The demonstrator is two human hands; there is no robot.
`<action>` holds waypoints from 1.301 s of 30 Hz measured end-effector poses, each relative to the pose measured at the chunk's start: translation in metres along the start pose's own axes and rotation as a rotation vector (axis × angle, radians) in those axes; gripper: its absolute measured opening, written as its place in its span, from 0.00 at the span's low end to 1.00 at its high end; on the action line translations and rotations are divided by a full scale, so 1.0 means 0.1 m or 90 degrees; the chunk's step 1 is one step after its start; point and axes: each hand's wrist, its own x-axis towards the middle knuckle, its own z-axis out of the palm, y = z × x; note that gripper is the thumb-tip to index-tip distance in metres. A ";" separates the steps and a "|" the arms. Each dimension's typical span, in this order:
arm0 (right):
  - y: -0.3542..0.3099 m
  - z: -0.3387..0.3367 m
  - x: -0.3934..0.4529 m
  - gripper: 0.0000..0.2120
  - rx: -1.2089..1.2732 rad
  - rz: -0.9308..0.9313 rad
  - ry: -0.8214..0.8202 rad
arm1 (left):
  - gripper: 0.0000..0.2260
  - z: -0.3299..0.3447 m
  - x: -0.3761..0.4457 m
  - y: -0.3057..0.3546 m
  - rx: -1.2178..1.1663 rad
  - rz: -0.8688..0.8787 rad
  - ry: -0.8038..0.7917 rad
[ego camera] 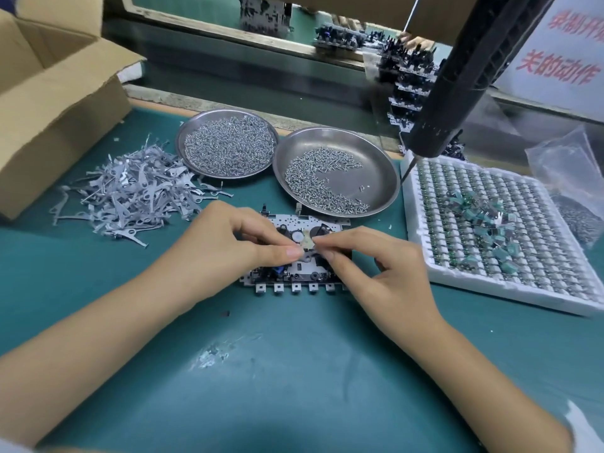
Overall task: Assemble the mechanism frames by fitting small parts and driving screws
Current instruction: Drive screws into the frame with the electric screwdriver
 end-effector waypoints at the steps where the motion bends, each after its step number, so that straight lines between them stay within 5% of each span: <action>1: 0.00 0.00 0.00 0.07 0.002 -0.001 -0.005 | 0.12 0.00 0.00 0.00 0.004 -0.001 -0.006; 21: 0.04 0.02 -0.02 0.08 -0.040 -0.049 -0.020 | 0.10 -0.04 0.00 0.02 0.023 -0.015 -0.077; 39: 0.02 -0.03 -0.04 0.08 -0.082 -0.078 -0.081 | 0.02 -0.02 0.00 -0.01 0.115 -0.003 -0.034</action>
